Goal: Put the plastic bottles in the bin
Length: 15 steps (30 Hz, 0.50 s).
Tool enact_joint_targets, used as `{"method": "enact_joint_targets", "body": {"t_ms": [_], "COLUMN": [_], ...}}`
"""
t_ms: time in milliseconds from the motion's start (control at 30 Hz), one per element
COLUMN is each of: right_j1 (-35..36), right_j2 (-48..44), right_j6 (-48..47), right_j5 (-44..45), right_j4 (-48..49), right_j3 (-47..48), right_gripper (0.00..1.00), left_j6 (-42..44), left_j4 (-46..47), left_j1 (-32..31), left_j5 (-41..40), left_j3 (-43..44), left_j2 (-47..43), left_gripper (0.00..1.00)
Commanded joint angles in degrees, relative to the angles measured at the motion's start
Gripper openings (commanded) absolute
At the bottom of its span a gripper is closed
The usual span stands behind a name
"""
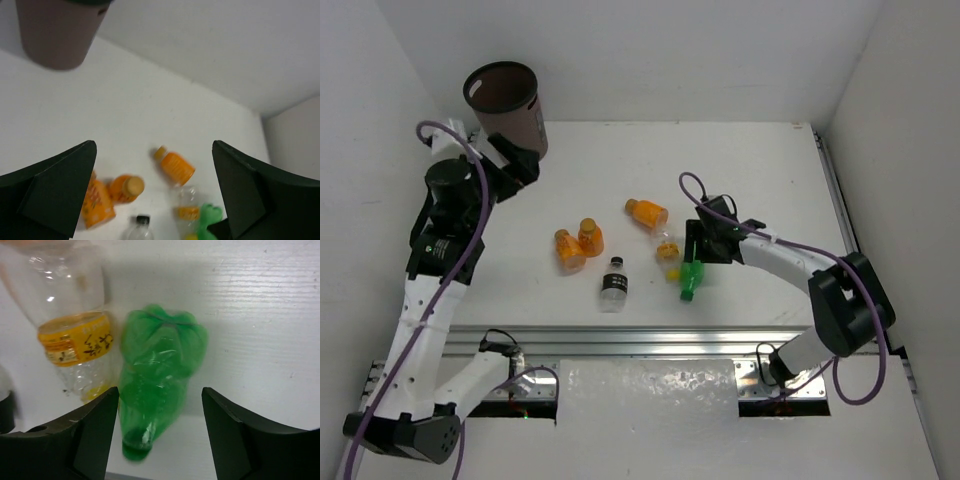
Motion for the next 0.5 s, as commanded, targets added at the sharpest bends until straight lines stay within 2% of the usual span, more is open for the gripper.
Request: {"method": "enact_joint_targets", "body": {"t_ms": [0,100,200,300,400,433,467], "right_j1": [-0.34,-1.57,-1.75,-1.75,-1.66,-1.66,-1.75], "right_j2": [2.23,2.05,0.13,-7.24,-16.29,-18.49,-22.86], "right_j6": [-1.00,-0.92,-1.36,-1.53,-4.60,-6.00,-9.93], "right_j5": [2.51,-1.60,-2.06,1.80,2.78,-0.88,-4.39], "right_j4": [5.73,10.65,12.25,11.30,8.39,8.21,9.95], "right_j3": [-2.99,-7.74,-10.64,-13.63,-13.64,-13.72,-13.99], "right_gripper": [0.67,0.67,0.50,0.36,0.30,0.29,0.29], "left_j6": [3.30,4.97,5.33,4.89,1.82,-0.62,-1.78], "left_j4": [-6.20,-7.09,-6.22,-5.43,-0.35,1.85,5.87], "left_j1": [0.18,0.18,0.18,0.18,-0.70,-1.75,-5.32], "left_j5": [3.12,7.51,10.50,13.05,21.64,25.76,26.32], "left_j3": [-1.98,-3.91,-6.89,-8.92,-12.25,-12.96,-13.40], "left_j2": [-2.76,-5.75,-7.35,-6.83,-5.95,-5.77,-4.90], "left_gripper": [0.98,1.00,1.00,1.00,1.00,1.00,1.00]}}
